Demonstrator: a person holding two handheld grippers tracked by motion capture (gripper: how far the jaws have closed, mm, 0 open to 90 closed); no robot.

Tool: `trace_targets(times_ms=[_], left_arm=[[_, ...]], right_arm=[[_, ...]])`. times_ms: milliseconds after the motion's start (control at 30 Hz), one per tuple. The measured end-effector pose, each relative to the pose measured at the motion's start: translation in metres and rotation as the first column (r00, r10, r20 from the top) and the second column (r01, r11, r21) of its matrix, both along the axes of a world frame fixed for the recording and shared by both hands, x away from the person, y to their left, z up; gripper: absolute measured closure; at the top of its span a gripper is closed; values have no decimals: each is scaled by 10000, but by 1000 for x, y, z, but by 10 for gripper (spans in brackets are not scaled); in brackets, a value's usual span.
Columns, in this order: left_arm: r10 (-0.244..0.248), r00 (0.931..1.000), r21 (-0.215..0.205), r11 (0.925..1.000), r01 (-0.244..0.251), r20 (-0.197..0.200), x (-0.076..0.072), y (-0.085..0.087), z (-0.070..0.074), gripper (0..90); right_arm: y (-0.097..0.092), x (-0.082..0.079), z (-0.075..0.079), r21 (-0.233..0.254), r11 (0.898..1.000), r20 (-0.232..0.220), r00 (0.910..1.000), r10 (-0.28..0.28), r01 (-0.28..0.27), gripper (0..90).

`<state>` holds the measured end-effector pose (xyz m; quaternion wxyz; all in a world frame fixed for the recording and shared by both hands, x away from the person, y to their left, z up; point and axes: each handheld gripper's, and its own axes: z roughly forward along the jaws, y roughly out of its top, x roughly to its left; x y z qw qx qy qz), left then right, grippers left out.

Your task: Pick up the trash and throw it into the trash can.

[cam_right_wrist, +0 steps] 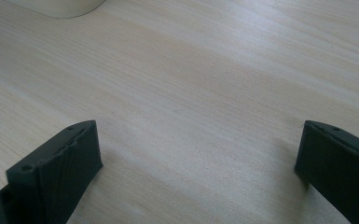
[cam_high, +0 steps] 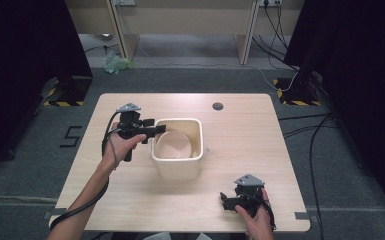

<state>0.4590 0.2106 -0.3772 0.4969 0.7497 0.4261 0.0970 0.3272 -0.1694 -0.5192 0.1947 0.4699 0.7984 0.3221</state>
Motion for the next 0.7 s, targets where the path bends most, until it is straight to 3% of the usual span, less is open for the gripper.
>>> trace_targets(times_ms=[700], left_arm=[[108,9999,-619,9980,-104,64,-21,36,-5,306]], right_arm=[[0,0,0,0,10000,0,10000,-2,2,4]])
